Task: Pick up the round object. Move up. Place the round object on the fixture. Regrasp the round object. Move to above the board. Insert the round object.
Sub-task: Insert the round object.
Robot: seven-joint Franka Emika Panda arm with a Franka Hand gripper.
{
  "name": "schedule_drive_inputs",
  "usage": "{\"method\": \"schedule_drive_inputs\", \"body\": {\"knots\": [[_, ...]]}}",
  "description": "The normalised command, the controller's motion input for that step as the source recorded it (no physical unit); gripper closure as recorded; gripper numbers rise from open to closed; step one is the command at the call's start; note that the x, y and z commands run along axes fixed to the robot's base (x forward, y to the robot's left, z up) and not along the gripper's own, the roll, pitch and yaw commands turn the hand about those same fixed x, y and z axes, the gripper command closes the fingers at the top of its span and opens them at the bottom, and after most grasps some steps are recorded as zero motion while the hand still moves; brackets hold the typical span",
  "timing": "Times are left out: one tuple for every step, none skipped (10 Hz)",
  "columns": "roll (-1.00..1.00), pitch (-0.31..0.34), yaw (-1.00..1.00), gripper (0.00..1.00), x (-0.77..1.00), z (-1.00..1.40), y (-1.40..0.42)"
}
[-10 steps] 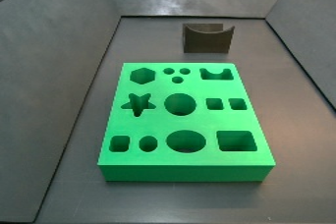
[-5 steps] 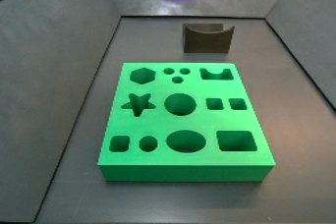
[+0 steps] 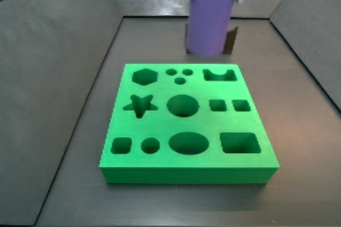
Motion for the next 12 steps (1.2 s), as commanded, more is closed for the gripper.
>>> {"method": "schedule_drive_inputs", "body": {"knots": [[0.16,-0.067,0.0,1.0,0.08,-0.57,-0.2],[0.15,-0.106,0.0,1.0,0.0,-0.65,-0.17],[0.09,-0.163,0.0,1.0,0.0,-0.6,-0.13],[0.01,-0.216,0.0,1.0,-0.05,-0.55,-0.07],[-0.01,-0.15,0.0,1.0,0.0,-0.34,0.0],[-0.01,0.0,0.0,1.0,0.0,-0.02,0.0],[0.01,-0.061,0.0,1.0,-0.09,-0.4,0.0],[0.05,-0.079,0.0,1.0,-0.09,-0.51,0.0],[0.04,-0.09,0.0,1.0,-0.03,-0.56,0.0],[0.06,-0.099,0.02,1.0,-0.04,-0.59,-0.03],[0.09,-0.103,0.05,1.0,-0.19,-0.58,-0.01],[0.11,-0.109,0.1,1.0,-0.39,-0.51,0.0]]}}
